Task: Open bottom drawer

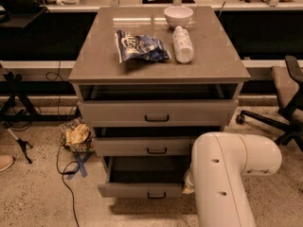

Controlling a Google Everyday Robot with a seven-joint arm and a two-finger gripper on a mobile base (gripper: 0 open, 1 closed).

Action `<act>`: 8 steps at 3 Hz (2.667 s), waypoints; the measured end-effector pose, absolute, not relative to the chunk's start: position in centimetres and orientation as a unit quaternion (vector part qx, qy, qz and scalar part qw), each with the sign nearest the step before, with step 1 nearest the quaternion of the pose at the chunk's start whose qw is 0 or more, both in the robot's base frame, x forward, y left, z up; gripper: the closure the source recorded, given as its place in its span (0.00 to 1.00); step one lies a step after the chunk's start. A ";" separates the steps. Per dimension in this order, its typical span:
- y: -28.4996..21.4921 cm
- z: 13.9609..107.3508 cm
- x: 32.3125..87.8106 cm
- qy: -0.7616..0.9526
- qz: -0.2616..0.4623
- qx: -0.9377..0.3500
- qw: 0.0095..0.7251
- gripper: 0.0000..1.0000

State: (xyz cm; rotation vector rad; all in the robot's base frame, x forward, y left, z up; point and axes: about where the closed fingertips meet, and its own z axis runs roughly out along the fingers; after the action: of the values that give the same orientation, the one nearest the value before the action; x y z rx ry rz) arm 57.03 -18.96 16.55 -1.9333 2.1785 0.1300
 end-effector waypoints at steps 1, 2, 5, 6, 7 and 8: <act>-19.0 16.5 57.0 0.742 0.044 -0.659 0.113 1.00; -18.9 16.4 56.9 0.742 0.046 -0.659 0.112 0.84; -18.8 16.3 56.6 0.742 0.047 -0.659 0.110 0.15; -18.7 16.2 56.4 0.741 0.048 -0.660 0.109 0.00; -18.7 16.0 55.4 0.738 0.049 -0.666 0.097 0.00; -19.0 15.8 53.8 0.735 0.057 -0.670 0.082 0.00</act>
Offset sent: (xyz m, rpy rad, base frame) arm 0.0000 0.0000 0.0000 0.0000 0.0000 0.0000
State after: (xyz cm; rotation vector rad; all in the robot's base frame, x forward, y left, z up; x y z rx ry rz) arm 53.80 -19.02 15.85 -2.0031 2.1969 0.1690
